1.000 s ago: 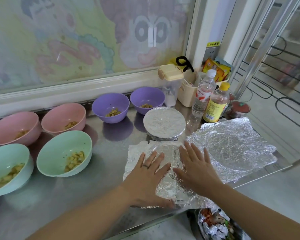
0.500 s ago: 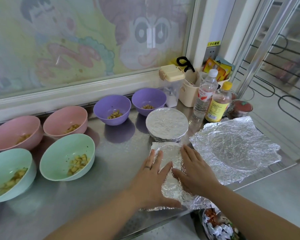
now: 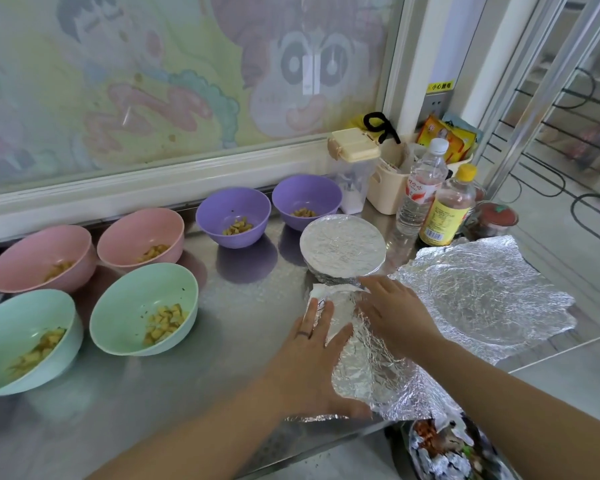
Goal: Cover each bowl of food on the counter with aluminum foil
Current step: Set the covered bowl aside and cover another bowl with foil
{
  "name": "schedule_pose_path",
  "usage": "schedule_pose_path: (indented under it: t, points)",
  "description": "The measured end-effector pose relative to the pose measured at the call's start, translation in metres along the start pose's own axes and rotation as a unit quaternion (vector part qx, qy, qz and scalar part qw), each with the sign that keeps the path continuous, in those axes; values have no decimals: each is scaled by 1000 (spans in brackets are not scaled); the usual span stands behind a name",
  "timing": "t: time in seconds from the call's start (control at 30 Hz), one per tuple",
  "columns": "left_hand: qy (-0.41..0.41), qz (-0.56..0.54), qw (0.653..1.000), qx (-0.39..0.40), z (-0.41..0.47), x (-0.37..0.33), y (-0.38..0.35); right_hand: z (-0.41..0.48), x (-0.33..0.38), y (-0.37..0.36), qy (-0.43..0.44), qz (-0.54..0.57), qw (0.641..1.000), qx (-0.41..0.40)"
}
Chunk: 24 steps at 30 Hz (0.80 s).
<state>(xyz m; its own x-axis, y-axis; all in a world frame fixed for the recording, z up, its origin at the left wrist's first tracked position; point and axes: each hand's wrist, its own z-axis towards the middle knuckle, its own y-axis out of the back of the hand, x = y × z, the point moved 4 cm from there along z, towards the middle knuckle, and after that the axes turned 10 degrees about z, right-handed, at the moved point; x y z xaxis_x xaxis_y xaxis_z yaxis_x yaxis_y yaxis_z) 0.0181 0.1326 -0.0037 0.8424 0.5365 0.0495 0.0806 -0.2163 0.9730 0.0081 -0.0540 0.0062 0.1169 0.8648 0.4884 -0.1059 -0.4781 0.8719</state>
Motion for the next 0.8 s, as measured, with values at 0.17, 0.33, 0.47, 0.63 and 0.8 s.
schedule_pose_path:
  t: [0.17, 0.33, 0.47, 0.63, 0.8]
  points:
    - [5, -12, 1000, -14, 0, -1, 1, 13, 16, -18, 99, 44, 994, 21]
    - [6, -24, 1000, -3, 0, -1, 1, 32, 21, -13, 31, 104, 994, 17]
    - [9, -23, 1000, -2, 0, -2, 3, 42, 20, -10, -22, 144, 988, 40]
    - [6, -26, 1000, 2, 0, -2, 3, 48, 22, -11, -33, 97, 991, 91]
    - [0, -19, 1000, 0, -1, -2, 3, 41, 31, -3, 32, 67, 993, 88]
